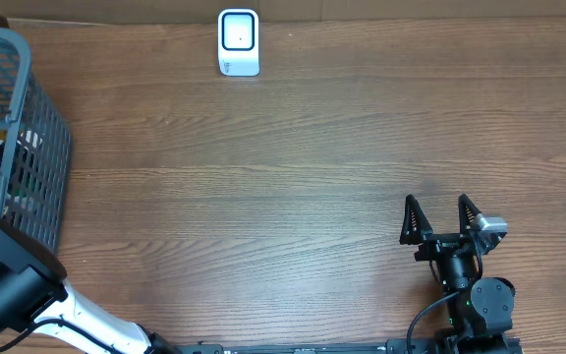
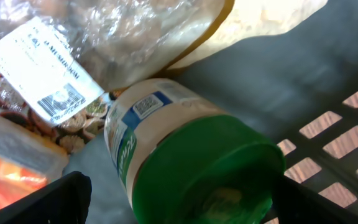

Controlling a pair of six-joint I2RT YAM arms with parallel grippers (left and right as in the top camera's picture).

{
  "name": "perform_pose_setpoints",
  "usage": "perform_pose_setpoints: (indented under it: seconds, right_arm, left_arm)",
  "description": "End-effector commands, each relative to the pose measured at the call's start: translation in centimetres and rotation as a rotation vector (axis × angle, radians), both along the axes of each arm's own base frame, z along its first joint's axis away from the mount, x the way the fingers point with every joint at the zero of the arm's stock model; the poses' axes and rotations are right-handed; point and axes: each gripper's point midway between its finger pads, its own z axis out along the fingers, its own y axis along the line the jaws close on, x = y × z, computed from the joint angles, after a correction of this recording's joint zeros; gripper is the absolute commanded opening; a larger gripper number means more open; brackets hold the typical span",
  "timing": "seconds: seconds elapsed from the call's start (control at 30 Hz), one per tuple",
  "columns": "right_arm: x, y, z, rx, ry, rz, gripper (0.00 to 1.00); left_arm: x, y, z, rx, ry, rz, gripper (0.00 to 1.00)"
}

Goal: Scan the item barcode
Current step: 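Grasp the green-capped jar in the basket with the left gripper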

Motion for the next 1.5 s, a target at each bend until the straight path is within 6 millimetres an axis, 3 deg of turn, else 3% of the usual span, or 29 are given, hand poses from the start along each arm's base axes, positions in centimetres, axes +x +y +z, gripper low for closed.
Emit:
perform_pose_setpoints:
  seconds: [0.0, 0.2, 0.47, 0.87, 1.17, 1.47]
  right_arm:
    - [0.0, 0.0, -0.2, -0.015, -0.004, 0.003, 1.0]
    - [0.0, 0.0, -0.2, -0.015, -0.004, 0.003, 1.0]
    - [0.0, 0.0, -0.2, -0.015, -0.004, 0.003, 1.0]
    - [0.0, 0.0, -0.2, -0.015, -0.004, 0.003, 1.0]
    - [0.0, 0.0, -0.2, -0.015, -0.004, 0.003, 1.0]
    - [0.0, 0.0, -0.2, -0.015, -0.004, 0.003, 1.0]
  left_arm:
    - [0.2, 0.2, 2.0, 0.026, -0.018, -0.023, 0.96]
    - [-0.4, 0.5, 3.7, 0.054, 0.001, -0.017, 0.97]
    - [-1.2, 0.3, 3.5, 0.05, 0.038, -0.013, 0.99]
    - [-2.5, 0.4, 0.9, 0.034, 0.128, 0.001, 0.98]
    - [-2.1, 0.8, 0.5, 0.045, 0.112, 0.008, 0.95]
    - [-1.9, 0.6, -2.1, 0.038, 0.1, 0.006, 0.94]
